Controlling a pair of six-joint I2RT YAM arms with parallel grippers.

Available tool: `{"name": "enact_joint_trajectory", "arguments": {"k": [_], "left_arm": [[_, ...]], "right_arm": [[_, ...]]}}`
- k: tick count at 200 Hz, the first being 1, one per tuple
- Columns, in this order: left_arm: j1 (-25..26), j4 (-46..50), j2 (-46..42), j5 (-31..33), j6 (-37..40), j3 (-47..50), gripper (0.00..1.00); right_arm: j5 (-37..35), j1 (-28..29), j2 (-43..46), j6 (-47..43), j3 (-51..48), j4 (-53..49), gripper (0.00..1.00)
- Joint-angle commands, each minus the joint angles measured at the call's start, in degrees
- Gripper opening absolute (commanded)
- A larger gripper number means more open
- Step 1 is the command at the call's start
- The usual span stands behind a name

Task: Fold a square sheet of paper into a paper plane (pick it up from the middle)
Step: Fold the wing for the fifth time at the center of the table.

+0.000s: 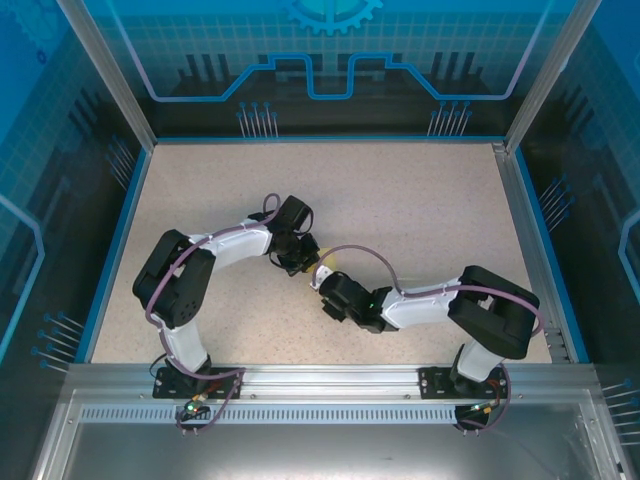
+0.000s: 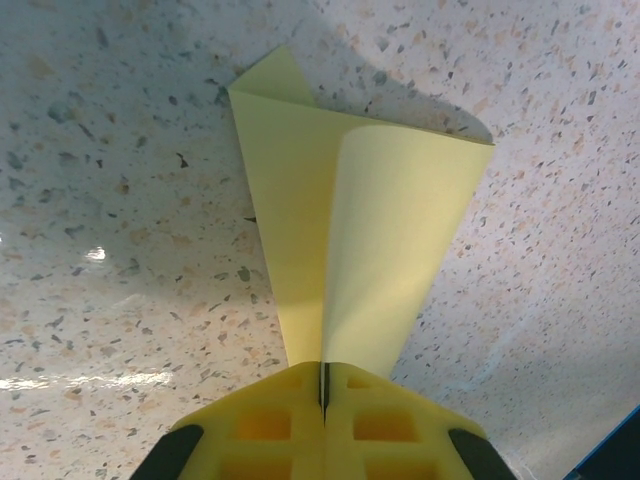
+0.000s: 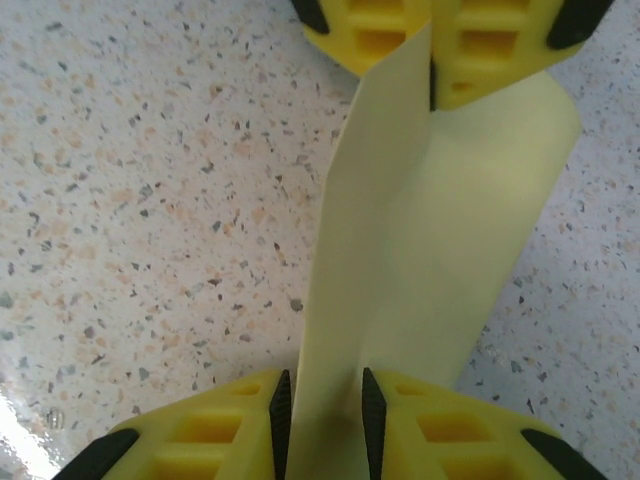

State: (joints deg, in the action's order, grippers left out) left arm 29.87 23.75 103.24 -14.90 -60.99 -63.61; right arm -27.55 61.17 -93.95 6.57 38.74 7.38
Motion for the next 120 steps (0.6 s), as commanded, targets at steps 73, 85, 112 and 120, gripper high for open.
{"name": "enact_joint_trajectory", "arguments": {"k": [73, 85, 112, 120], "left_arm": [[-0.48, 2.40, 0.04, -0.18, 0.85, -1.67, 0.01], [-0.56, 2.53, -0.31, 0.08, 0.89, -1.69, 0.03], [-1.10, 3.44, -1.57, 1.32, 1.52, -1.50, 0.13], [-1.49, 3.92, -2.20, 1.76, 1.76, -1.43, 0.19]], "right_arm": [[-4.27, 1.63, -1.92, 0.88, 2.48, -2.31, 0.07], [-3.97, 1.52, -1.98, 1.51, 2.57, -2.00, 0.02], [-1.90, 0.51, -1.98, 3.69, 2.67, -1.33, 0.00], [-0.65, -0.03, -1.81, 4.20, 2.37, -0.53, 0.00]]}}
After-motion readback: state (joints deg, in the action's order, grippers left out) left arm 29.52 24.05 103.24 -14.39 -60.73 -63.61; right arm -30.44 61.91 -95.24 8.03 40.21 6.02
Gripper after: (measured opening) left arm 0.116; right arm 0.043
